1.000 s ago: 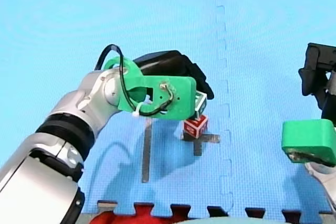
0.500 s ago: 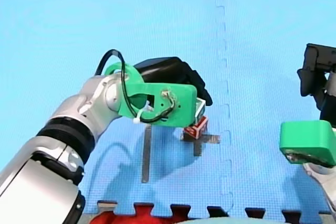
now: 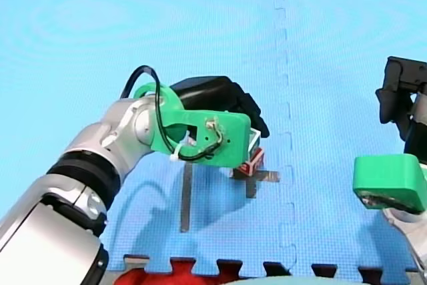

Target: Stack cube left

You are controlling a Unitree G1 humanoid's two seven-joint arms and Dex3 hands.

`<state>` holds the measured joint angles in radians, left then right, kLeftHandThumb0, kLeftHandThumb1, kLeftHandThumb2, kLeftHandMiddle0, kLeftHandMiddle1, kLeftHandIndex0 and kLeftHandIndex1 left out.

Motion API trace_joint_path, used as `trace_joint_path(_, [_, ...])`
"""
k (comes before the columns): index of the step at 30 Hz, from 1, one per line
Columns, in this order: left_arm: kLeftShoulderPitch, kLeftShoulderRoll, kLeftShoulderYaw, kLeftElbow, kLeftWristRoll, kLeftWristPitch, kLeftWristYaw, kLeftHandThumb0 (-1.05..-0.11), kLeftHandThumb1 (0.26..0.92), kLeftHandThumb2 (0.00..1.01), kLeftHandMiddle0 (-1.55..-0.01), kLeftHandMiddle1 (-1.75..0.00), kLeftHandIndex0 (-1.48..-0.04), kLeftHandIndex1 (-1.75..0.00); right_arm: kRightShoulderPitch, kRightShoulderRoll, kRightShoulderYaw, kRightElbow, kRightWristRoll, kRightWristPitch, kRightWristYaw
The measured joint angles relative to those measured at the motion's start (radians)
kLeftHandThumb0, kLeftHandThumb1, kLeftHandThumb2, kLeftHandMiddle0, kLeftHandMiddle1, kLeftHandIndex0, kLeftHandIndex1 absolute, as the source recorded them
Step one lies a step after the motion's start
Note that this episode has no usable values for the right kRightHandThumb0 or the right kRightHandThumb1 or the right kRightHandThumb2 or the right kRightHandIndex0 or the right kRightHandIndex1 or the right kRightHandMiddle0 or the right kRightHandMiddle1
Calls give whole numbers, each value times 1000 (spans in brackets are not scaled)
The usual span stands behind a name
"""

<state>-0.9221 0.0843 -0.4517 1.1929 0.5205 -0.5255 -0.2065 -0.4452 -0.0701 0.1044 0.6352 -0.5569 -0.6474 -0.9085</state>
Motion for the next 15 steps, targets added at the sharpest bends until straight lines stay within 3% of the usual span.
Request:
trace_joint_path(12, [9, -4, -4, 9, 3, -38, 41, -472, 785, 0, -883, -1740, -1325, -12, 0, 14, 6, -2, -4, 11, -11])
trace_joint_path(15, [10, -8, -6, 13, 8, -47, 67, -473, 785, 0, -901, -1668, -1325, -9, 0, 18, 6, 3, 0, 10, -12])
